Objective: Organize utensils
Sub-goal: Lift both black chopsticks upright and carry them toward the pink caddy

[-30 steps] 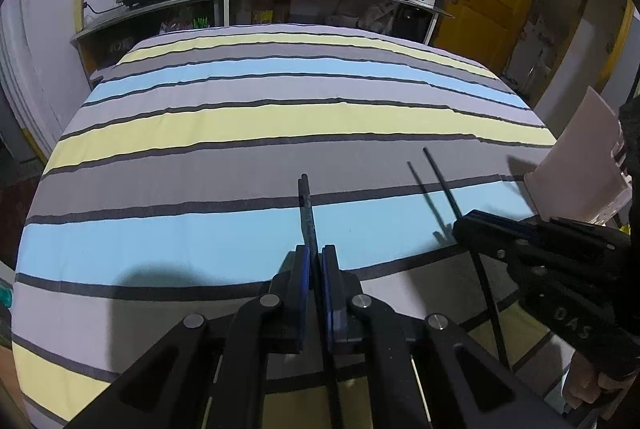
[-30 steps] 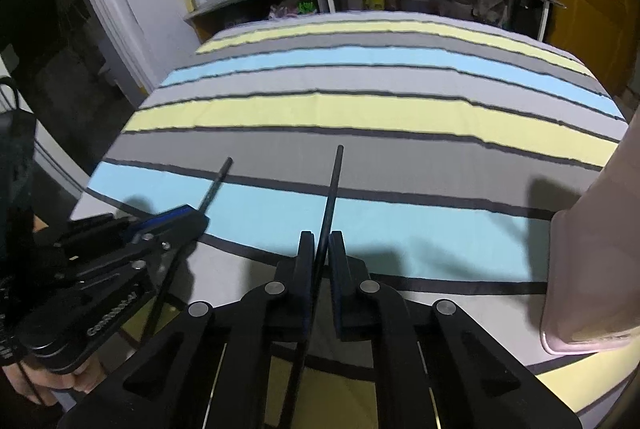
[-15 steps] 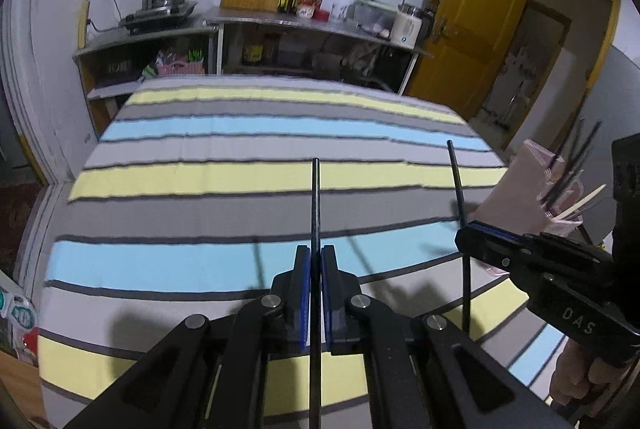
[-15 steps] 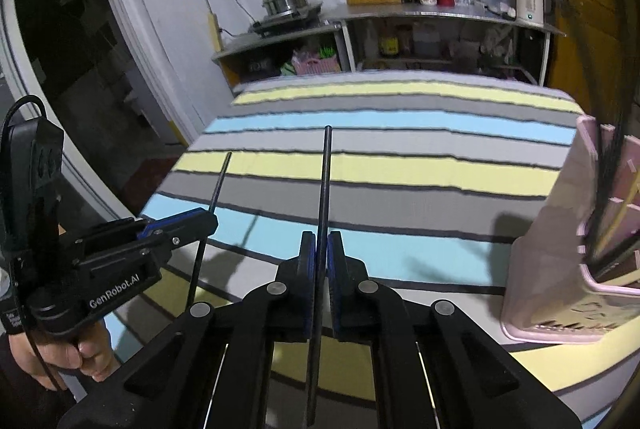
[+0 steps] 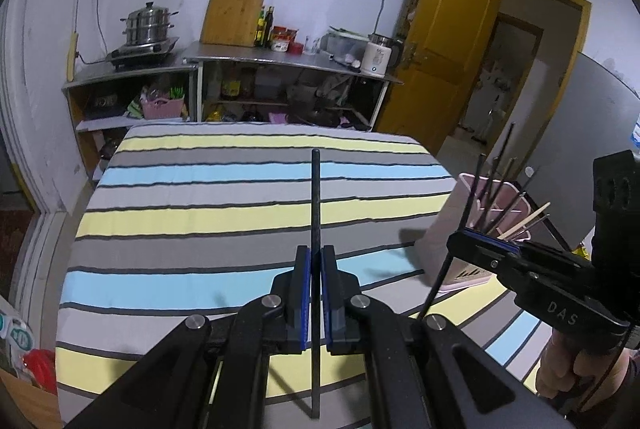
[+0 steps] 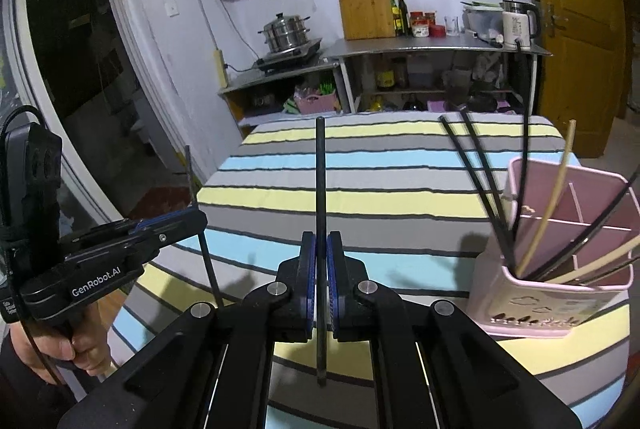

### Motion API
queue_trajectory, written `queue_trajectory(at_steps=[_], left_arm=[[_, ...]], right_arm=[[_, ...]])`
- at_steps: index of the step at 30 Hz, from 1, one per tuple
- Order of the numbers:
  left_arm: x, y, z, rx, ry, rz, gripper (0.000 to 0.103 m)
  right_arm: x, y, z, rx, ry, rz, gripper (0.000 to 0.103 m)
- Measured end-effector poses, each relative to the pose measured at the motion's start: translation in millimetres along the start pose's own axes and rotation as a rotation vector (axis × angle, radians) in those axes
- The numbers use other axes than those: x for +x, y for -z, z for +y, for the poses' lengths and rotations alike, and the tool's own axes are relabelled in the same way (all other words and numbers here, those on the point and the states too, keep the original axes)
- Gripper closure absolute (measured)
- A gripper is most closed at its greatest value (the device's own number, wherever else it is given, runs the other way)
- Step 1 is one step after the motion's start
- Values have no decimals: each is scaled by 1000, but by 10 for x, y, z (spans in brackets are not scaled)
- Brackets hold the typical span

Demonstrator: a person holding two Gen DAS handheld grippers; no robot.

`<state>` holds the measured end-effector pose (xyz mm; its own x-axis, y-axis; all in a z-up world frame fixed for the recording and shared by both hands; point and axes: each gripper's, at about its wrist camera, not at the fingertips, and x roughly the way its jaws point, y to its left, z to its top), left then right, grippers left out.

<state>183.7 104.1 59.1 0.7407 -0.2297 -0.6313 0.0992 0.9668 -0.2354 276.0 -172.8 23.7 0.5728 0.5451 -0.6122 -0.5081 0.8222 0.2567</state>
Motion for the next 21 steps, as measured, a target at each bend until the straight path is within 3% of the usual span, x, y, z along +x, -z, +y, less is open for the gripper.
queue_trajectory(at_steps=[21], left_arm=[[-201, -52, -366, 48, 60, -3, 98]], right_arm=[[-513, 46, -137, 19, 26, -68, 98]])
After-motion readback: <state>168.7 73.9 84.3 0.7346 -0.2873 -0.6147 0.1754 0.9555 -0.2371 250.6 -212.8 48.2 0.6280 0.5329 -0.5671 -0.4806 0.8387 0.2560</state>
